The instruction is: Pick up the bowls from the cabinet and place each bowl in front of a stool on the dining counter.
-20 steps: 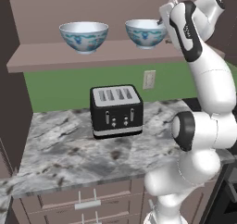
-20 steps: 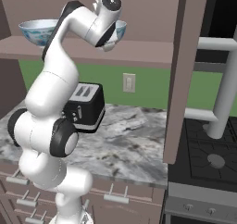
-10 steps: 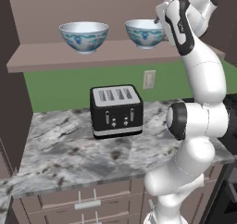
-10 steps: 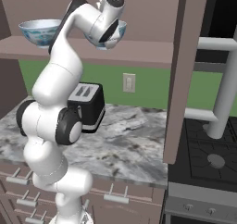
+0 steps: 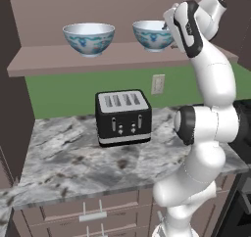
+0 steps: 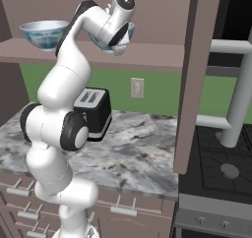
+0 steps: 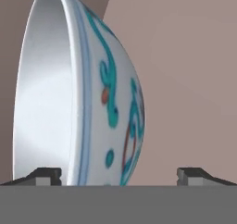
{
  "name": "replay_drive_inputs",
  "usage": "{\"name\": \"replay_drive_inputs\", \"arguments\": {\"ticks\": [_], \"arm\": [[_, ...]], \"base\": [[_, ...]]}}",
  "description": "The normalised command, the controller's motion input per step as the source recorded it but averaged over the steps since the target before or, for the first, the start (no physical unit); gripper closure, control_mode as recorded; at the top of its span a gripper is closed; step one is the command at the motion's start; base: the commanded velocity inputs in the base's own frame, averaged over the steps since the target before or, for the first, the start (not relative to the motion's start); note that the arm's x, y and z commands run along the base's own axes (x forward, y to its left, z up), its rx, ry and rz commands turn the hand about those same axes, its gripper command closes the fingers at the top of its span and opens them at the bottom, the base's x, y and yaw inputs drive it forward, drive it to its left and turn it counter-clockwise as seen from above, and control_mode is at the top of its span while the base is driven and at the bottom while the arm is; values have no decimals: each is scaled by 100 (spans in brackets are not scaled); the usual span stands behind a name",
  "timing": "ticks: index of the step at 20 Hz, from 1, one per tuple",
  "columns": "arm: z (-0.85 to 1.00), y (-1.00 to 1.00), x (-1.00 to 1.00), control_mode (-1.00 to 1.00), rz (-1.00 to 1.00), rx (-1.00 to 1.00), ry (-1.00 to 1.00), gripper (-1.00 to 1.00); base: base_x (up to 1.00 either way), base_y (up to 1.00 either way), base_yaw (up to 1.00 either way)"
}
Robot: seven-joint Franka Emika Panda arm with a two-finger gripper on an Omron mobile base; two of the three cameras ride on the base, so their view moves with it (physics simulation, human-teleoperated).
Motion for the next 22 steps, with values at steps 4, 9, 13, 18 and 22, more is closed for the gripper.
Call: {"name": "replay_drive_inputs", "arguments": {"ticks": [4, 9, 13, 18, 22], "arm": [[-9, 0, 13, -100, 0, 0, 0, -100], [0, 0, 19, -100, 0, 0, 0, -100], [0, 0, 4, -100, 0, 0, 0, -100], [0, 0, 0, -100, 0, 0, 0, -100], [0, 0, 0, -100, 0, 0, 0, 100]], "base": [[0, 0, 0], [0, 0, 0], [0, 0, 0], [0, 0, 0], [0, 0, 0]]}}
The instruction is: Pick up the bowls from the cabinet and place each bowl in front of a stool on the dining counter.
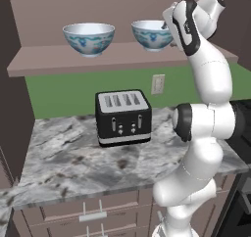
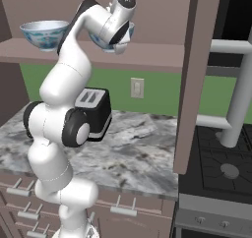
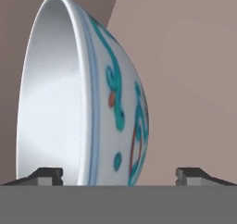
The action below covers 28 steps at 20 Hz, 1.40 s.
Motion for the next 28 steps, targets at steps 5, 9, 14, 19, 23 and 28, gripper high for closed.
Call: {"name": "replay_drive_inputs", "arguments": {"ticks": [5, 9, 14, 19, 23, 28], "arm": [[0, 0, 0, -100, 0, 0, 0, 100], [0, 0, 0, -100, 0, 0, 0, 100], [0, -1, 0, -100, 0, 0, 0, 100], [4, -1, -19, -100, -7, 0, -28, 100], [0, 0, -17, -100, -13, 0, -34, 100], [0, 0, -35, -100, -9, 0, -17, 100]], "base": [[0, 0, 0], [0, 0, 0], [0, 0, 0], [0, 0, 0], [0, 0, 0], [0, 0, 0]]}}
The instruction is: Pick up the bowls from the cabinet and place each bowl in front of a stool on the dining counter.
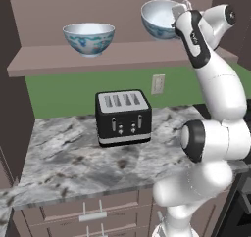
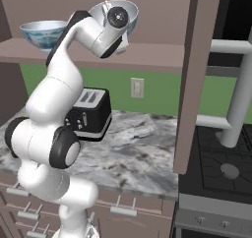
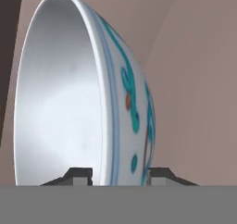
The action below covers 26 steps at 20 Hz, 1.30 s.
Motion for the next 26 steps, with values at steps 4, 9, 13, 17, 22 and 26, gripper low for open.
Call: {"name": "replay_drive_inputs", "arguments": {"ticks": [4, 9, 13, 17, 22, 26], "arm": [[10, -1, -88, -100, -5, 0, -1, 100], [29, -11, -100, -100, -2, 0, 5, 100], [30, -2, -100, -100, -4, 0, 20, 100], [6, 0, -100, -100, -2, 8, 39, 100], [0, 0, -100, -100, 0, 15, 47, 100], [-9, 1, -100, -100, 0, 15, 40, 100]], "base": [[0, 0, 0], [0, 0, 0], [0, 0, 0], [0, 0, 0], [0, 0, 0], [0, 0, 0]]}}
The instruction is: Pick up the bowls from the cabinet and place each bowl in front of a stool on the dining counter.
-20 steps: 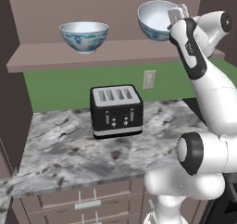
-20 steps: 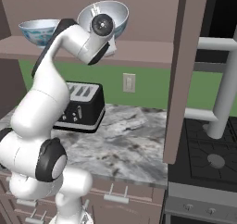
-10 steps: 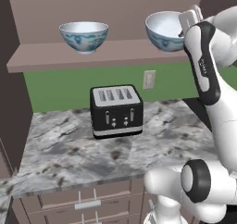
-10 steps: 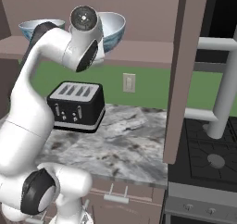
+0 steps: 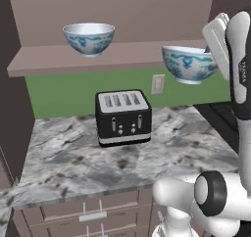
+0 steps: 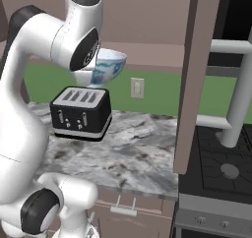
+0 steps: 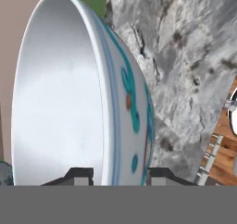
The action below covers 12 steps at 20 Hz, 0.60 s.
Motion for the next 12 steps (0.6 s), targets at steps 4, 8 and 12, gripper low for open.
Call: {"name": "replay_drive_inputs", "arguments": {"ticks": [4, 8, 12], "arm": [[-17, 1, -80, -100, 0, -1, 2, 100], [-30, 11, -100, -100, 0, -5, -15, 100], [-25, 34, -100, -100, 0, -9, -20, 100]], "base": [[0, 0, 0], [0, 0, 0], [0, 0, 0]]}}
